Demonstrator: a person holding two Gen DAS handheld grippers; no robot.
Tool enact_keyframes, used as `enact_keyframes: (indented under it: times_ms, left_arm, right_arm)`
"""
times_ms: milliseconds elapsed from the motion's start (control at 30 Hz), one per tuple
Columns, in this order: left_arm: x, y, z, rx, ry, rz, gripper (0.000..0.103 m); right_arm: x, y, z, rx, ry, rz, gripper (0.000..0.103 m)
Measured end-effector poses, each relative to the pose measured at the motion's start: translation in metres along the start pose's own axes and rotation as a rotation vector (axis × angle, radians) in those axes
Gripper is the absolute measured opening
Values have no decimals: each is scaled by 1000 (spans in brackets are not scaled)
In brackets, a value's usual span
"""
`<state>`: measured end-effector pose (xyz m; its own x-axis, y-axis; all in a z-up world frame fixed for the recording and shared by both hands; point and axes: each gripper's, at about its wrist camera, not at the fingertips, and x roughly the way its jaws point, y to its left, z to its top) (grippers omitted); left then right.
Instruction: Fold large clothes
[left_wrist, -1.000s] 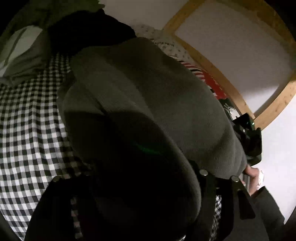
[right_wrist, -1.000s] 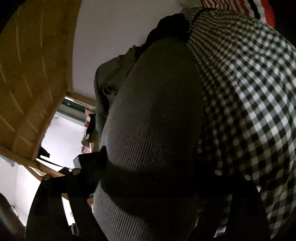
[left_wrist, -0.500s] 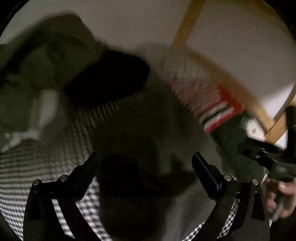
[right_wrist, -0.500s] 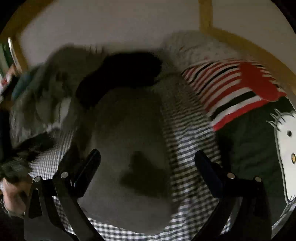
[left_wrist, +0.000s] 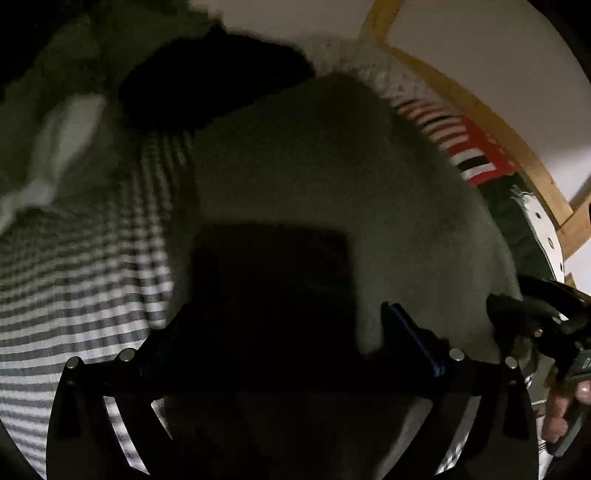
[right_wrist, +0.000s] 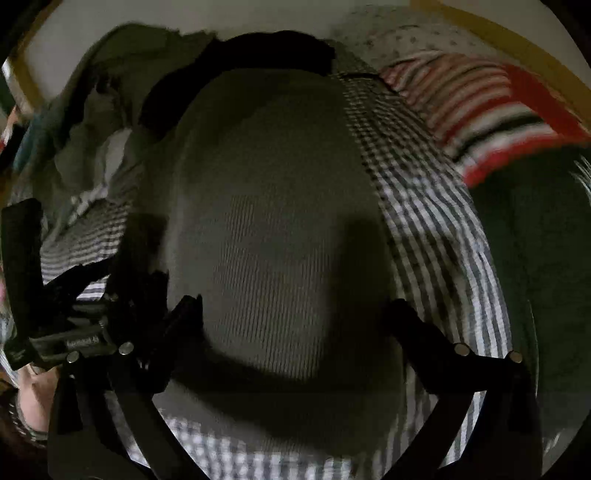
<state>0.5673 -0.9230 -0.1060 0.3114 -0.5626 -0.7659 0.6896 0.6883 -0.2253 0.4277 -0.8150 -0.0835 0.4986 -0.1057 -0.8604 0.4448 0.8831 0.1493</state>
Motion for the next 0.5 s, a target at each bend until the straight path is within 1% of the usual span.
enact_keyframes:
  times_ms: [33, 67, 100, 133, 167, 200, 267, 300, 333, 367, 400, 433, 467, 500]
  left_arm:
    - [-17, -1, -10, 33, -42, 5, 98]
    - [-26, -11, -20, 76, -75, 17, 98]
    - [-25, -24, -42, 107, -66, 22, 98]
    - [-16, -29, -51, 128, -28, 26, 98]
    - [-8, -27, -60, 131, 6, 32, 98]
    - [4, -27, -67, 121, 13, 32, 98]
    - [11, -26, -74, 104, -43, 13, 99]
    - [11, -27, -74, 98, -52, 14, 99]
    - [11, -30, -74, 88, -57, 20, 99]
    - [1, -22, -82, 86, -61, 23, 99]
    - [-4, -24, -83, 89, -77, 34, 99]
    - [-10, -23, -88, 99, -93, 43, 99]
    - [-13, -23, -92, 112, -104, 49, 99]
    - [-10, -24, -95, 118, -114, 48, 99]
  right_arm:
    - [-12, 4, -11, -22, -34, -12, 100]
    - [-21, 10, -21, -47, -48, -31, 100]
    - [-20, 16, -31, -76, -41, -49, 100]
    - [-13, 19, -39, -90, -19, -58, 100]
    - [0, 23, -48, -123, -4, -103, 100]
    - [11, 27, -54, -152, -3, -159, 100]
    - [24, 31, -63, -172, -41, -213, 101]
    - [23, 32, -66, -178, -63, -223, 101]
    - [20, 32, -66, -170, -66, -218, 101]
    - [15, 32, -67, -160, -64, -212, 100]
    - [6, 31, -69, -146, -73, -205, 100]
    - [-8, 31, -75, -126, -102, -193, 100]
    - [-18, 31, -83, -109, -125, -164, 100]
    - [-18, 33, -89, -102, -121, -144, 100]
